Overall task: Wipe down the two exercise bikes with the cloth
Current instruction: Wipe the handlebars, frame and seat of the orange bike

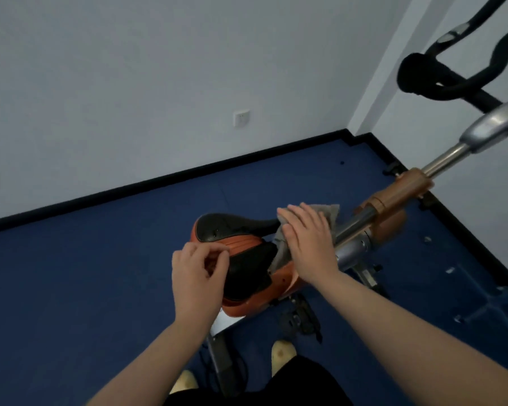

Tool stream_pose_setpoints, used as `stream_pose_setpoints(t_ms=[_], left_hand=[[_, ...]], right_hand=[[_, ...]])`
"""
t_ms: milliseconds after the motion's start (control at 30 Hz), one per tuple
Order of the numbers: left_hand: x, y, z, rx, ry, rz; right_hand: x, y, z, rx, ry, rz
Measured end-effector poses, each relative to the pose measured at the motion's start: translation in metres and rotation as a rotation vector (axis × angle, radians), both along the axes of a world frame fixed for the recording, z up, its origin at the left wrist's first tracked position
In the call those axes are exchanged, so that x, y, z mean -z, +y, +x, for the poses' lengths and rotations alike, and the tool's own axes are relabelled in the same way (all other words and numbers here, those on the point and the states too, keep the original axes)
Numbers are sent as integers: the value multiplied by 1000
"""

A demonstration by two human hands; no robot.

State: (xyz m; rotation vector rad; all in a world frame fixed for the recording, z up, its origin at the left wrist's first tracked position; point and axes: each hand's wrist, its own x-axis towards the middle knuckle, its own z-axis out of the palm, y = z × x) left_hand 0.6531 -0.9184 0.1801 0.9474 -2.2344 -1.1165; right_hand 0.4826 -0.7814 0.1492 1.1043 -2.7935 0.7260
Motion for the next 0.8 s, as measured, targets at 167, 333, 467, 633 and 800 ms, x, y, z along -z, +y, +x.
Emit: stream_pose_setpoints(t_ms=[167, 333, 467, 633, 800], left_hand=[[12, 23, -16, -228, -10, -61], [25, 25, -16, -270, 126, -137], [27, 26, -17, -301, 184, -191], [32, 29, -16, -354, 183, -227], [29, 31, -16, -397, 97, -221]], right_hand=[[-12, -7, -44, 113, -309, -18], [-12, -4, -34, -294, 87, 112], [-27, -27, -74, -231, -363, 336], [-17, -50, -12, -229, 95, 304], [-27, -53, -29, -572, -45, 200]])
